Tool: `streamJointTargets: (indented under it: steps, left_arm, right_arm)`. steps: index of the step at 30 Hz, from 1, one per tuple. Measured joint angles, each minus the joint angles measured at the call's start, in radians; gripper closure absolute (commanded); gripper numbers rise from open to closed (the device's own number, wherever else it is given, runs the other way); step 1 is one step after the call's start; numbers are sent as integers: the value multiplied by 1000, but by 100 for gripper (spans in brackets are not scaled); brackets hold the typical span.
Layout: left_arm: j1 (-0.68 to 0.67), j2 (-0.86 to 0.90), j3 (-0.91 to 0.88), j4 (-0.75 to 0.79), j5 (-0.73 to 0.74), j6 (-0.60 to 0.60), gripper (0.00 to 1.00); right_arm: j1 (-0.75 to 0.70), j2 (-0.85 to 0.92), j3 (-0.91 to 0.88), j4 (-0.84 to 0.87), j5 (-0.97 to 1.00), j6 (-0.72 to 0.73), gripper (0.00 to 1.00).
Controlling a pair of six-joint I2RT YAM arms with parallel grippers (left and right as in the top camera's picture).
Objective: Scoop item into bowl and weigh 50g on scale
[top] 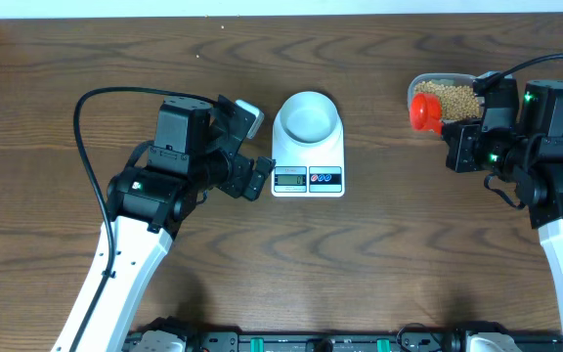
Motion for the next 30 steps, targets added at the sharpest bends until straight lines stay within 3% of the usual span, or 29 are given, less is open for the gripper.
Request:
streamJointTargets:
  steps: [16, 30]
  left_arm:
    - [0, 0, 0, -2, 0, 0, 6]
    - [0, 0, 0, -2, 0, 0, 6]
  right_arm:
    - [-83, 154, 222, -43, 72, -17, 99]
    - [-83, 170, 229, -174, 141, -39, 99]
